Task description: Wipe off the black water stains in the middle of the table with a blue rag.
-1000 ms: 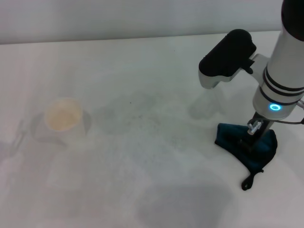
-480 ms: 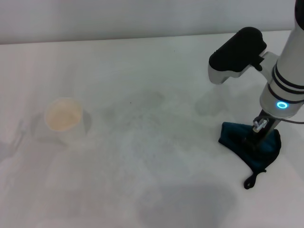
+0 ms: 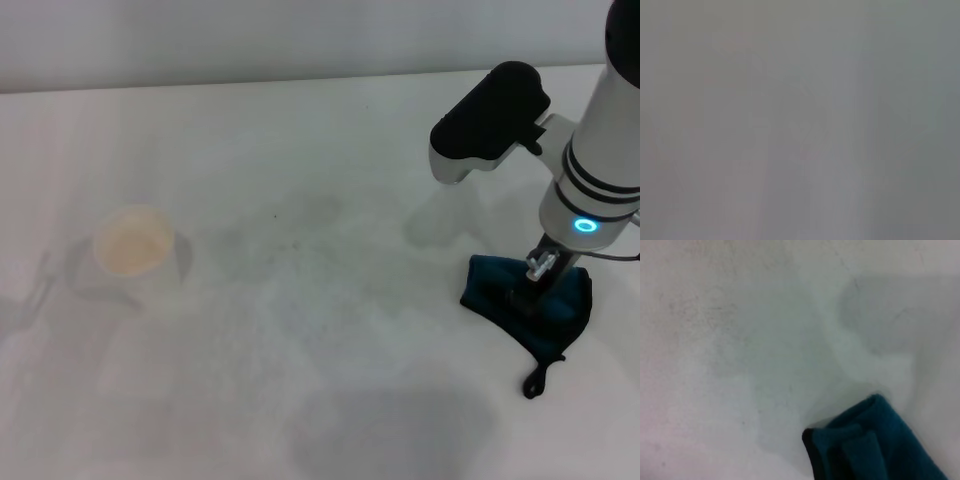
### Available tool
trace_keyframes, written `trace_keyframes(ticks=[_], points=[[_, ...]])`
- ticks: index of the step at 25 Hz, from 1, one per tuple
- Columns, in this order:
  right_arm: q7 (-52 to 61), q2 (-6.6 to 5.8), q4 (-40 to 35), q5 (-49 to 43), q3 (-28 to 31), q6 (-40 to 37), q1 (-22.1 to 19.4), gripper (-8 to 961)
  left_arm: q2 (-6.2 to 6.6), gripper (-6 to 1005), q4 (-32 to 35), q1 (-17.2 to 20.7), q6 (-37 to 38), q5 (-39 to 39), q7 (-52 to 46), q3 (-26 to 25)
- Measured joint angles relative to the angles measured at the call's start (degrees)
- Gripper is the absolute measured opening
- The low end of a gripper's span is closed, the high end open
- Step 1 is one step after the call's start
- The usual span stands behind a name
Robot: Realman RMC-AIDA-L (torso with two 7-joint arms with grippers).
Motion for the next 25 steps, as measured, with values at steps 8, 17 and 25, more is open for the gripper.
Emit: trace_keyframes(ticks=[8,17,25], points=[[-0.42,-0.10,-4.18,0.25,0.03,-0.59,-1.53,342,0.00,879,0.09,0.00,0.00,0.01,0.03,0.00],[-9.21,-0.25,-12.81,4.14,6.68,-1.73,-6.52,405,-0.02,880,-0.09,0.01,-0.09,-0.86,-0.05,0.00],[-21.37,-0.38,-11.70,12.75,19.54,-10.09,-11.43,403,-0.01,879,-0.35,0.61,-0.49,-2.33,0.08,0.00]])
